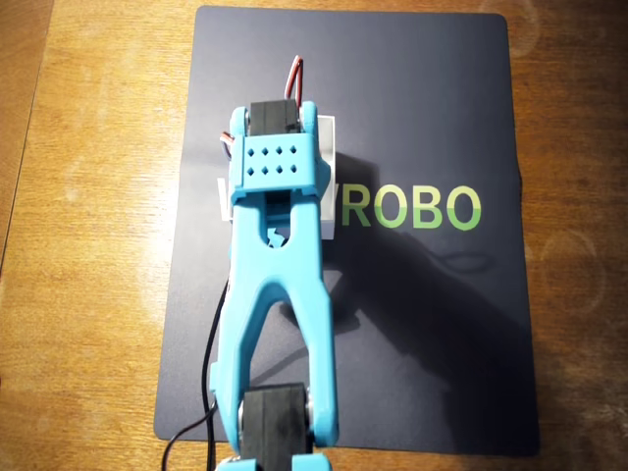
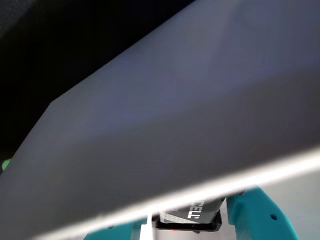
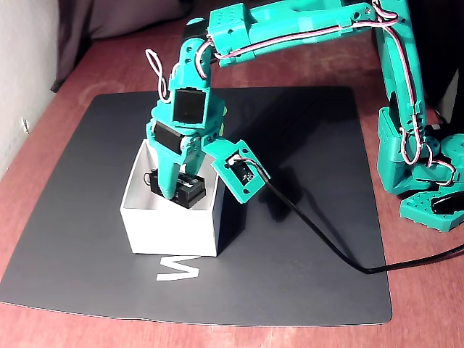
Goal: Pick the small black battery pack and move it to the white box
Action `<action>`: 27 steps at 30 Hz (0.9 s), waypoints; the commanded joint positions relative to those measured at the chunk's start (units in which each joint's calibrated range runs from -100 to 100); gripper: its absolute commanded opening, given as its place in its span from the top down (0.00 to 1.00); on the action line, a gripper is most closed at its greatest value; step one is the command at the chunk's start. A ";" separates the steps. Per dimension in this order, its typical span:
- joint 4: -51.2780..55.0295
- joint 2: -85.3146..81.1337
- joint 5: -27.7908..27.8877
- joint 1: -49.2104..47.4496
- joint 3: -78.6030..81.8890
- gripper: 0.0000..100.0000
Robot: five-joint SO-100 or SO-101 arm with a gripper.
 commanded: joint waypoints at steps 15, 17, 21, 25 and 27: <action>-0.09 -0.37 0.30 -0.41 -0.42 0.90; -0.09 -0.37 0.35 -0.41 -0.42 0.88; -0.26 -0.37 0.35 -0.30 -0.42 0.88; 0.00 -0.28 0.35 -0.30 -0.42 0.85; -0.09 -0.28 0.35 -0.30 -0.42 0.83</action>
